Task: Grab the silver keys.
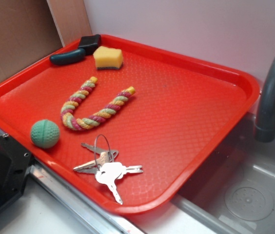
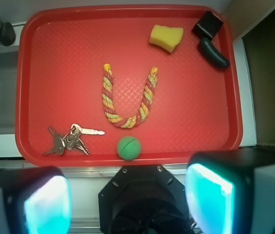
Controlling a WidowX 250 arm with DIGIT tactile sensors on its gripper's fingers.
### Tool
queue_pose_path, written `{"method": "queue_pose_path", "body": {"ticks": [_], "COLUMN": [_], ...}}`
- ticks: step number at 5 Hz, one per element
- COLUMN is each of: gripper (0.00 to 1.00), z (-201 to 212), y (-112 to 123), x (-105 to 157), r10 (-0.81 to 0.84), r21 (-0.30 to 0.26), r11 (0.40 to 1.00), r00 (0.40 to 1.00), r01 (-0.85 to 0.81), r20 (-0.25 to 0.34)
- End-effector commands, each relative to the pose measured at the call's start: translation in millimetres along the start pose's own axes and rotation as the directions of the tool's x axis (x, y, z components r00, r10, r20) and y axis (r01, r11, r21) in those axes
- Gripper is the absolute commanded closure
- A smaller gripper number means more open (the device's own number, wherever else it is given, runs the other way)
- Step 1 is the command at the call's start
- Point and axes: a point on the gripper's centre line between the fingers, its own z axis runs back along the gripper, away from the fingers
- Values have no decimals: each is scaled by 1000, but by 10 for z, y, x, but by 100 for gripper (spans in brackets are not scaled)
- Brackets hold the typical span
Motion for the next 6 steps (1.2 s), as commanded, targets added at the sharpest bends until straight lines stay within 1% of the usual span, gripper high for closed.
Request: {"method": "queue_pose_path", "body": {"ticks": [1,2,3,4,5,6], "gripper": [0,0,0,0,0,0], "z": [0,-311,-671,-973,-1297,-1544], "y": [0,-221,-550,-730,-880,-1041], "x": [0,68,52,151,172,197], "r10": [0,232,453,508,466,421], "r21": [0,-110,-300,-393,-365,-328], "r11": [1000,967,830,709,707,765], "r00": [1000,973,882,811,788,815], "r01": [0,-231,-470,-585,-606,-555], "r20": [0,-2,-127,-291,-403,-398]}}
